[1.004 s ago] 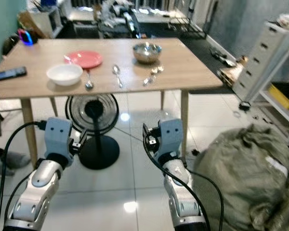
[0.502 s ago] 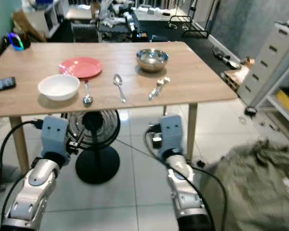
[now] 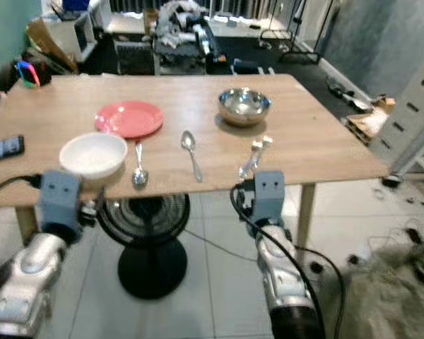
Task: Setting the table
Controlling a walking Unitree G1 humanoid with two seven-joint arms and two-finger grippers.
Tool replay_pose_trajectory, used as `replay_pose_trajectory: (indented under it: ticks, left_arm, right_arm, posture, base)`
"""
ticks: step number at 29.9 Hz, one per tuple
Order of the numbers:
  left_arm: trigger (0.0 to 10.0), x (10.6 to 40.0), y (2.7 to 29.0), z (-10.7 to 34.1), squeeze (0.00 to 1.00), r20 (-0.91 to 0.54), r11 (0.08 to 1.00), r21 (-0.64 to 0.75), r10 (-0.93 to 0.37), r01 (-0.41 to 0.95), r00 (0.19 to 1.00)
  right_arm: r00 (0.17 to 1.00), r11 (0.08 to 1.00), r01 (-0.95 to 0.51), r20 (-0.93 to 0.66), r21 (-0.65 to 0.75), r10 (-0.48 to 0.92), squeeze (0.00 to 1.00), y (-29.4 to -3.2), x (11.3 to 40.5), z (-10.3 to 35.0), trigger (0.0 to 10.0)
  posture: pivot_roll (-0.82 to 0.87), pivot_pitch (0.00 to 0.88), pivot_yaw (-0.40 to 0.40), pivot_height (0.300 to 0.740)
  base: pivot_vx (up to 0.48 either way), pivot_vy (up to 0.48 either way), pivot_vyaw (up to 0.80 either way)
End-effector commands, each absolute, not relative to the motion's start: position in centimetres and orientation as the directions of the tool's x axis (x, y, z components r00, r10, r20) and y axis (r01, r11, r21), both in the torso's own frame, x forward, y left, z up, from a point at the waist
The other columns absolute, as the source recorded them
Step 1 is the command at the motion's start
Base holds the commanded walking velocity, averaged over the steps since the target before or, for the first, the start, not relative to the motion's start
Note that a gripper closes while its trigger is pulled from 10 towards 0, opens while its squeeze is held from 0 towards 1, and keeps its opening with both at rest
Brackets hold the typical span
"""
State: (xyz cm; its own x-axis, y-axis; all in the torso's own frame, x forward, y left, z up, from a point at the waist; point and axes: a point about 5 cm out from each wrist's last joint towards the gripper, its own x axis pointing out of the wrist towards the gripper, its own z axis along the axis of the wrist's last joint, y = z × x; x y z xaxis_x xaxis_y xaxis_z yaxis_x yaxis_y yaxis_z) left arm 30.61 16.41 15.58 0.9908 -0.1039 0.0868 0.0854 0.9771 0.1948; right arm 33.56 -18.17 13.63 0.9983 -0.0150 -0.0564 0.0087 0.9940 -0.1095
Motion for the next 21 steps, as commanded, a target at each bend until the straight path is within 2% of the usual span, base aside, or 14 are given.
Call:
replay_pose_trajectory:
  ticks: [1, 14, 18, 21]
  left_arm:
    - [10.0, 30.4, 17.0, 15.4, 0.00, 0.075, 0.979, 0.189, -0.091, 0.076, 0.993]
    - [10.0, 30.4, 16.5, 16.7, 0.00, 0.125, 0.955, 0.272, -0.155, 0.117, 0.980]
    - [10.0, 30.3, 16.4, 17.4, 0.00, 0.154, 0.945, 0.302, -0.178, 0.125, 0.972]
    - [10.0, 29.8, 16.0, 19.1, 0.00, 0.198, 0.915, 0.356, -0.272, 0.190, 0.942]
  right_arm:
    - [0.998, 0.994, 0.005, -0.060, -0.106, -0.011, 0.00, -18.0, 33.7, 13.6, 10.0]
    - [0.998, 0.995, 0.059, 0.017, -0.075, -0.057, 0.00, -19.0, 34.3, 15.5, 10.0]
    - [0.997, 0.996, 0.066, 0.036, -0.061, -0.064, 0.00, -19.1, 34.3, 15.8, 10.0]
    - [0.996, 0.991, 0.084, 0.041, -0.108, -0.080, 0.00, -19.3, 34.5, 15.9, 10.0]
  posture:
    - [0.01, 0.000, 0.036, 0.740]
    - [0.02, 0.000, 0.035, 0.740]
    - [0.02, 0.000, 0.035, 0.740]
    - [0.02, 0.000, 0.036, 0.740]
  base:
    - [0.480, 0.000, 0.00]
    - [0.432, 0.000, 0.00]
    - [0.000, 0.000, 0.00]
    - [0.000, 0.000, 0.00]
